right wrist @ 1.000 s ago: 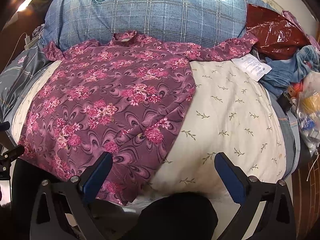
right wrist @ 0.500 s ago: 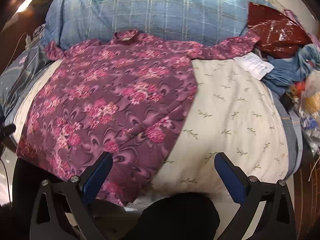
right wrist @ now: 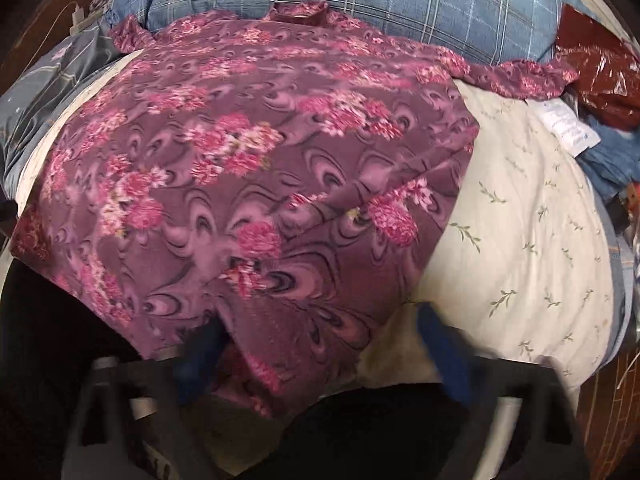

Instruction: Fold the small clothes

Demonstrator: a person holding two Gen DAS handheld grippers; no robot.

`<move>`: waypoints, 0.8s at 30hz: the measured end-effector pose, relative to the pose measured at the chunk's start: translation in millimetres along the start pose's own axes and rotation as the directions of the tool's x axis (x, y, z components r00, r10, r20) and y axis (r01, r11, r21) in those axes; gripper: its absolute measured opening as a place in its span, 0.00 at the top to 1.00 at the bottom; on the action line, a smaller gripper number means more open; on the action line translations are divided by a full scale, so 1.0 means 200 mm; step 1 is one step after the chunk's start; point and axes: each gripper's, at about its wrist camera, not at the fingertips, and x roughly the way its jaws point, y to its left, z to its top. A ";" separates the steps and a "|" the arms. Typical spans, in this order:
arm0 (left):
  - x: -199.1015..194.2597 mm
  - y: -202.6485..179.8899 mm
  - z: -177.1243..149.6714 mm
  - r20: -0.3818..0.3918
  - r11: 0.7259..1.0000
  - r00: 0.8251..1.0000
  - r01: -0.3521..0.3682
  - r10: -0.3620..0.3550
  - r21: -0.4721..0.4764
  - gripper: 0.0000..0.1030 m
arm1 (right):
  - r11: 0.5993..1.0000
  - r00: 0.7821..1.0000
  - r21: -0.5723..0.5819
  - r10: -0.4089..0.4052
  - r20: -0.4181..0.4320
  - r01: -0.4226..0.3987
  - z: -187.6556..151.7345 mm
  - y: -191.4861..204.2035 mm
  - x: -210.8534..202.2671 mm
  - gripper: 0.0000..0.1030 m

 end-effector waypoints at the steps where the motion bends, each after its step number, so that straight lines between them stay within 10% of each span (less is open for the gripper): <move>1: 0.01 -0.01 0.00 -0.007 1.000 1.000 0.003 -0.003 -0.004 0.00 | 0.998 0.999 0.028 0.048 -0.005 -0.048 -0.01 -0.04 0.00 0.66; 3: 0.01 -0.02 0.00 -0.012 1.000 1.000 0.000 0.000 0.000 0.00 | 0.985 0.990 0.111 0.131 0.044 -0.135 -0.03 -0.15 -0.05 0.92; 9: 0.01 -0.02 0.02 -0.018 1.000 1.000 -0.022 0.023 0.012 0.00 | 0.860 0.969 0.448 0.219 0.110 -0.245 -0.26 -0.69 -0.17 0.92; 14: -0.02 -0.05 0.08 -0.006 1.000 1.000 -0.010 0.010 0.005 0.00 | 0.788 0.959 0.548 0.246 0.137 -0.280 -0.31 -0.84 -0.20 0.83; 17: -0.06 -0.09 0.11 0.011 1.000 1.000 -0.010 0.010 0.021 0.00 | 0.808 0.961 0.521 0.221 0.165 -0.275 -0.21 -0.84 -0.21 0.52; 24: -0.14 -0.16 0.17 0.046 0.997 0.998 -0.043 0.040 0.058 0.00 | 0.817 0.955 0.512 0.150 0.256 -0.266 -0.08 -0.89 -0.29 0.52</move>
